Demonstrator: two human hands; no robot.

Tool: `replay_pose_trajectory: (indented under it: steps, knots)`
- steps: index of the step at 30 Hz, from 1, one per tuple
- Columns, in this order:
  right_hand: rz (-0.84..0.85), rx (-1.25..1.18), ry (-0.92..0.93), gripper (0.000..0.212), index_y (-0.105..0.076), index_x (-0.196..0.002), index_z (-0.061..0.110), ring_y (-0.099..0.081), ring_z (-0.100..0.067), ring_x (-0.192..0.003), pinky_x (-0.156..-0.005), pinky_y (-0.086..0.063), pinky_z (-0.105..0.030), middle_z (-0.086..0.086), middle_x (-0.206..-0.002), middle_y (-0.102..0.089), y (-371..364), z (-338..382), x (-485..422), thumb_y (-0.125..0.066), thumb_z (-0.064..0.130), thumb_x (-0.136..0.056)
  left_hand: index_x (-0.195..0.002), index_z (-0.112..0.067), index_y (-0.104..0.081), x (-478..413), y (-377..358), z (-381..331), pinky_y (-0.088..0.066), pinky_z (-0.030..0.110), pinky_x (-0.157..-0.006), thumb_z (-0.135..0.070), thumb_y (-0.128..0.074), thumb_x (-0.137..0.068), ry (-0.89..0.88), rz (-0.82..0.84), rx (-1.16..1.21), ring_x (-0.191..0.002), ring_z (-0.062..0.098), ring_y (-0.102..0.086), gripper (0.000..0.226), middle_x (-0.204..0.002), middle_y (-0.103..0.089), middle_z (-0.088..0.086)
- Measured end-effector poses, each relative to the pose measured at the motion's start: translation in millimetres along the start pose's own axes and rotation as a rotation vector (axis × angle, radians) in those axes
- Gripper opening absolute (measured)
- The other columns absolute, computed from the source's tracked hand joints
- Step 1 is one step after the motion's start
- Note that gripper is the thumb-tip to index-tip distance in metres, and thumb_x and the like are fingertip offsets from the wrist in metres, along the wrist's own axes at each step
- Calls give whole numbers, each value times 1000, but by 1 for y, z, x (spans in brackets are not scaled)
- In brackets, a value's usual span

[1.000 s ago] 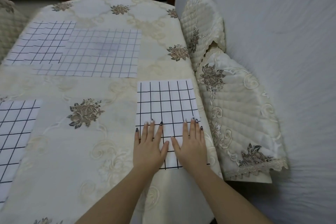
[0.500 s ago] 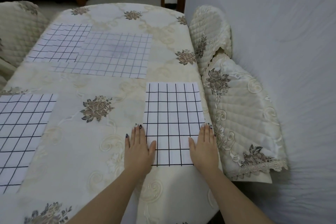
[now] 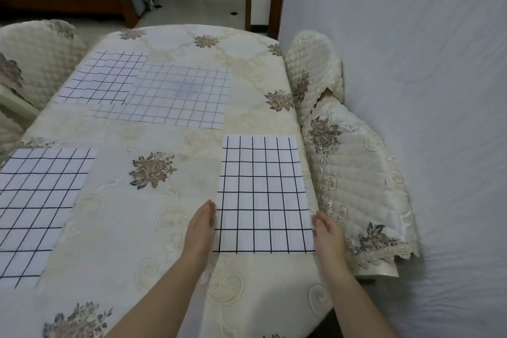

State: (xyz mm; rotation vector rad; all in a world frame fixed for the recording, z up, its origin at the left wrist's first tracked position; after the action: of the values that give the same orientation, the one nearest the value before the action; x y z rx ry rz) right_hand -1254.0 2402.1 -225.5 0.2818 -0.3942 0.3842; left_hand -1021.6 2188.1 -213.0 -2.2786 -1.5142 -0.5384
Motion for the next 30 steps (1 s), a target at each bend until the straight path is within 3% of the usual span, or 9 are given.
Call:
replay_pose_trajectory:
  steps: [3, 7, 17, 22, 25, 30]
  knots:
    - [-68, 100, 2, 27, -63, -116, 10, -64, -21, -95, -92, -52, -40, -2, -99, -68, 5, 5, -3, -54, 11, -91, -140, -9, -45, 0, -1, 1, -30, 33, -115, -23, -37, -102, 24, 8, 26, -130, 14, -47, 40, -142, -50, 4]
    - [-112, 235, 0, 18, -65, -100, 10, -59, -23, -76, -73, -49, -34, 1, -79, -63, 5, 12, -6, -58, 5, -84, -142, -11, -42, -2, -1, 3, -27, 35, -117, -25, -35, -102, 42, 41, 7, -133, 13, -43, 43, -144, -47, 2]
    - [-179, 276, -34, 12, -63, -89, 8, -58, -24, -76, -66, -40, -23, -10, -83, -64, 13, 18, -3, -61, -1, -83, -141, -24, -46, 7, -7, 0, -24, 37, -118, -44, -41, -98, 4, 105, -141, -134, 7, -40, 48, -145, -46, -10]
    - [-181, 258, -36, 11, -64, -93, 5, -56, -22, -74, -53, -34, -17, -10, -84, -63, 15, 20, 0, -62, 0, -84, -141, -22, -45, 14, -12, 1, -25, 34, -116, -40, -42, -100, 2, 107, -136, -133, 8, -40, 45, -139, -48, -11]
    - [-225, 261, -11, 8, -64, -93, 6, -55, -23, -76, -57, -34, -24, -9, -85, -63, 19, 27, 7, -60, 10, -88, -139, -21, -48, 13, -10, 1, -27, 35, -117, -37, -43, -100, 5, 88, -75, -133, 10, -42, 43, -140, -50, -7]
    - [-231, 184, 122, 22, -64, -92, 8, -54, -22, -77, -61, -37, -28, -5, -82, -62, 14, 40, 18, -48, 23, -96, -141, -20, -44, 10, -1, -5, -27, 37, -117, -35, -42, -100, -4, 54, -35, -134, 11, -41, 44, -146, -45, -4]
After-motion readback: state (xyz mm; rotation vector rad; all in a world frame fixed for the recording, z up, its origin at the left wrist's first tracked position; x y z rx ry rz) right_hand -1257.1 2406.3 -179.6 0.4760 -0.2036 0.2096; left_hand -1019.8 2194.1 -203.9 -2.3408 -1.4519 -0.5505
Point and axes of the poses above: each hand's wrist, its own x-axis away from the middle knuckle, its own y-axis out of the back of the hand, z = x × y, the point moved 9 cm from there along -x, towards the middle knuckle
